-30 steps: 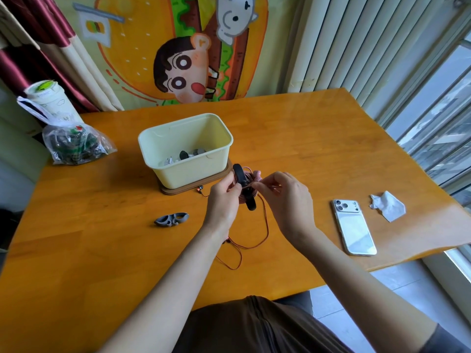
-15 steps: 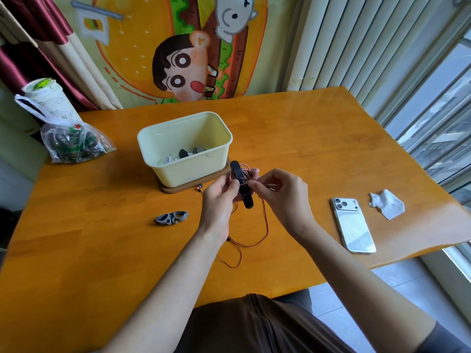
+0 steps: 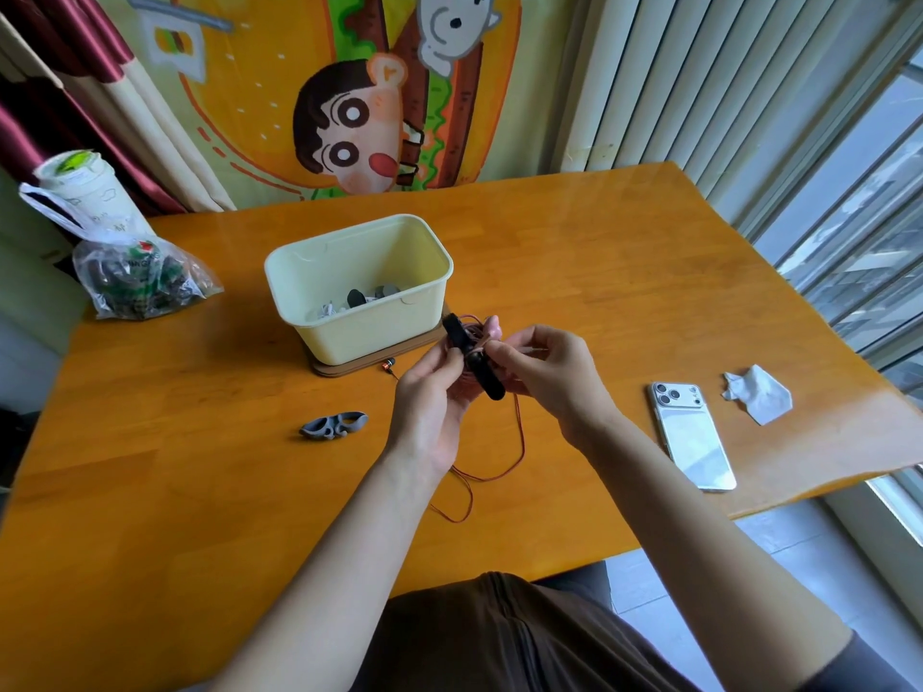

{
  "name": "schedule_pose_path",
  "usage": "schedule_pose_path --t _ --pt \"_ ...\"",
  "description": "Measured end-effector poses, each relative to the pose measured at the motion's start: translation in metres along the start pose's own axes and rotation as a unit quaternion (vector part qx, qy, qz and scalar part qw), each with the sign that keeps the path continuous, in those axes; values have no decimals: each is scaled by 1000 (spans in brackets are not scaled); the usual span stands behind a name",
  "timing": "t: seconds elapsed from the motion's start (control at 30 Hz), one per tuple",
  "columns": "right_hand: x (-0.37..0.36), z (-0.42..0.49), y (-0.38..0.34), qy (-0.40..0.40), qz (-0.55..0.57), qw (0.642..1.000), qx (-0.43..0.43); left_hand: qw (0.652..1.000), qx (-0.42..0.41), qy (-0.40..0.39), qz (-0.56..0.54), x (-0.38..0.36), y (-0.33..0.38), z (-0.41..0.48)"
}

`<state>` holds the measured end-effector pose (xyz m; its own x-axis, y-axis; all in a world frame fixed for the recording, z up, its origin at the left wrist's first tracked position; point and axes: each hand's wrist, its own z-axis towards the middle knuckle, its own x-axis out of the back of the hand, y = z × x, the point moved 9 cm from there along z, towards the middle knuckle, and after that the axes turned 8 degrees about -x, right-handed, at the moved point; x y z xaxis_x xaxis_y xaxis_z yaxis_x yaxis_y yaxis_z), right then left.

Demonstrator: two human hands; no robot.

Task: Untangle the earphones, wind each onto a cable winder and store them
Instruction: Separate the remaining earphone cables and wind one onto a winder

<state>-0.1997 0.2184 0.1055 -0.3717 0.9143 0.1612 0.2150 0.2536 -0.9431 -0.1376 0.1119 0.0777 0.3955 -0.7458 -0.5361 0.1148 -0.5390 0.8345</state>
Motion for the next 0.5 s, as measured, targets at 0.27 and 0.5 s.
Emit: schedule_pose_path --t 0.27,0.5 --pt "6 -9 -2 97 -103 986 89 998 -5 17 54 2 4 -2" --pt "3 -5 19 53 174 983 -28 997 -60 4 39 -4 13 1"
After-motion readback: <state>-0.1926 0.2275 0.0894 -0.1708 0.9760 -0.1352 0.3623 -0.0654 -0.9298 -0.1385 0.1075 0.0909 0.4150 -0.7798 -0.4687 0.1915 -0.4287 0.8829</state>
